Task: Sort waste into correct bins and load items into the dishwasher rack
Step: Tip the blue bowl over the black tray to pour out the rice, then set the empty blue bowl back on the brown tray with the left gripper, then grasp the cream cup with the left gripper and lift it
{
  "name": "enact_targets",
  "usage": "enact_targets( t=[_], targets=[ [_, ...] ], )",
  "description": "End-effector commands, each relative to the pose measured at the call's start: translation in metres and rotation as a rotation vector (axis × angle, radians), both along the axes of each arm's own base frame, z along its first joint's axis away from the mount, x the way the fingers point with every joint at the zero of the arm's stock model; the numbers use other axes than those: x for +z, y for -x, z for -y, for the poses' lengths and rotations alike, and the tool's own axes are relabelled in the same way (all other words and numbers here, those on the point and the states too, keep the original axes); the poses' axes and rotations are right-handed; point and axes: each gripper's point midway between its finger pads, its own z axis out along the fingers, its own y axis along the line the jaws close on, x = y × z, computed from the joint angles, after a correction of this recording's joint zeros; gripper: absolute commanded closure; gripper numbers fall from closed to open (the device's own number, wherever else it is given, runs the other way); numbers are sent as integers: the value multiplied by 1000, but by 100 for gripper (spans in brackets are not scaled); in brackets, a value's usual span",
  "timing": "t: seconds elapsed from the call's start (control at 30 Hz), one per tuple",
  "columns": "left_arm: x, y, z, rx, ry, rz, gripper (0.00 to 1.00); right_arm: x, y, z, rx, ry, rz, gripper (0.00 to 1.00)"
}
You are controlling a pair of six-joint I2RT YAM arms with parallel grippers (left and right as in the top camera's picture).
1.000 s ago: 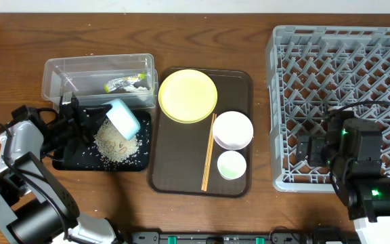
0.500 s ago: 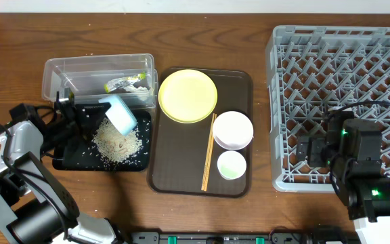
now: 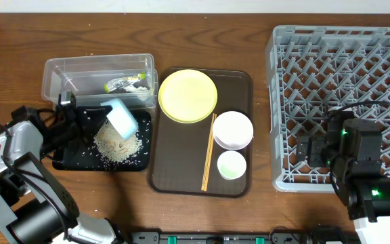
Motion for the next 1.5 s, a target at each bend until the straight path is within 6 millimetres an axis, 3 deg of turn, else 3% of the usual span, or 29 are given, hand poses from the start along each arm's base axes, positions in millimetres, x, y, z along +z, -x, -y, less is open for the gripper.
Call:
enact_targets(
  t=[0.0, 0.17, 0.33, 0.67, 0.8, 0.93, 1.1, 1.33, 1.47],
  targets=[
    [5, 0, -2, 26, 142, -133, 94, 11, -2, 2, -17, -13, 27, 1],
    [3, 0, -1, 7, 32, -1, 94, 11, -2, 2, -17, -13, 27, 1],
    [8, 4, 15, -47, -38, 85, 94, 11, -2, 2, -17, -13, 27, 1],
    [-26, 31, 108, -438, -519, 78, 94, 11, -2, 2, -17, -13, 28, 1],
    [-53, 42, 145, -598, -736, 75, 94, 11, -2, 2, -17, -13, 28, 1],
    [-78, 53, 170, -713, -969, 85, 94, 11, -2, 2, -17, -13, 28, 1],
    [-91, 59, 196, -773, -1175, 159, 93, 11, -2, 2, -17, -13, 28, 1],
    [-97, 64, 222, -789, -1265, 213, 93, 11, -2, 2, -17, -13, 28, 1],
    [-96, 62, 227, -786, -1264, 240, 68, 11, -2, 2, -17, -13, 28, 1]
  ],
)
